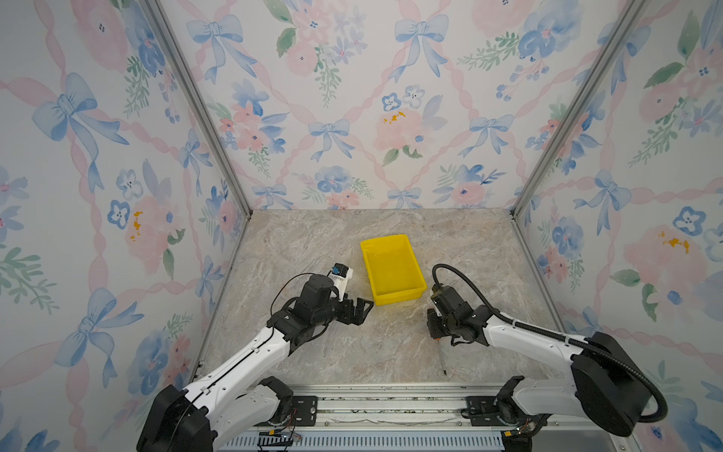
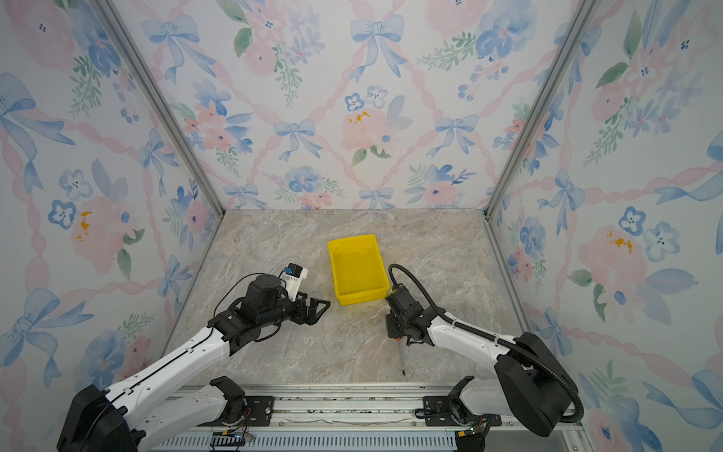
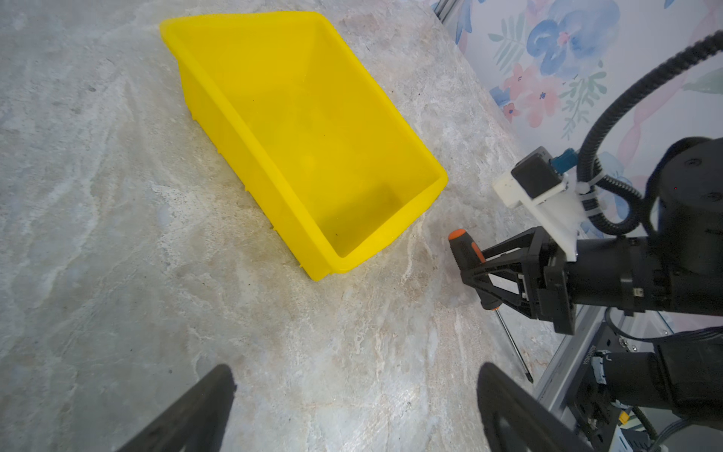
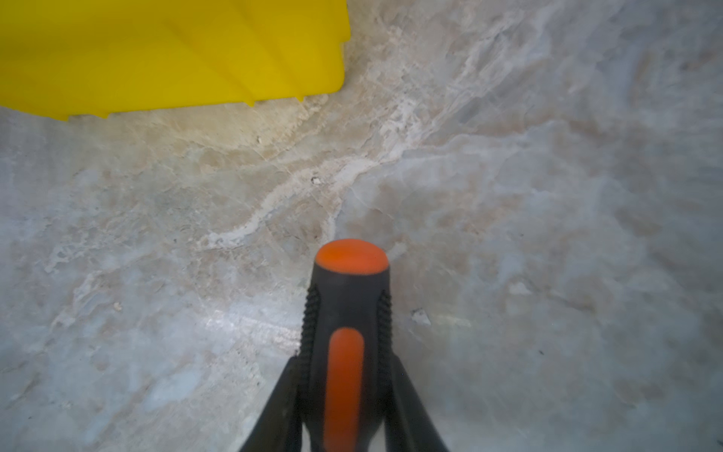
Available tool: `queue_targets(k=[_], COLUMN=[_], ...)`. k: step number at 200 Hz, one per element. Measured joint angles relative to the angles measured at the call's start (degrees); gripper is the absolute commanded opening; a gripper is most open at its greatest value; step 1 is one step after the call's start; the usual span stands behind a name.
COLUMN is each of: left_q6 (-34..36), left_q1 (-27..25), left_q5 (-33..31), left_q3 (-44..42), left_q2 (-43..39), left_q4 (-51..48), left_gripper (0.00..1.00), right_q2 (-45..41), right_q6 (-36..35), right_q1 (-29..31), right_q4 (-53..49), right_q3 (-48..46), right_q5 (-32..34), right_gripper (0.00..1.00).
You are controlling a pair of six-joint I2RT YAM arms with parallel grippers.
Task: Put the screwdriver in the bin
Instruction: 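Close the right gripper on the orange-and-black screwdriver handle, then lift the screwdriver with the right gripper and carry it over the yellow bin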
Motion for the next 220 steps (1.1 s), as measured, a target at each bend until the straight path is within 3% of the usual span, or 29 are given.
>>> queue_targets(k=[55, 91, 220], left_q6=[7.9, 11.1, 14.3], left_q1=[-0.4, -0.4, -0.8], left_q5=[1.3, 1.2, 0.2], left_q3=[-1.5, -1.9, 0.4], left_q2=[-6.7, -7.5, -0.2], left_q4=[2.1, 3.2, 4.7], left_gripper=[0.97, 0.98, 0.98], right_q2=[-4.9, -2.5, 38.6], right_q6=[0.6, -0.4, -10.4], right_q1=[4.4, 4.0, -7.9], right_q4=[-13.2, -17.9, -17.2], right_q3=[11.7, 24.0, 63.6], right_q5=[5.3, 7.0, -4.7], right_gripper=[0.0, 0.0, 0.0])
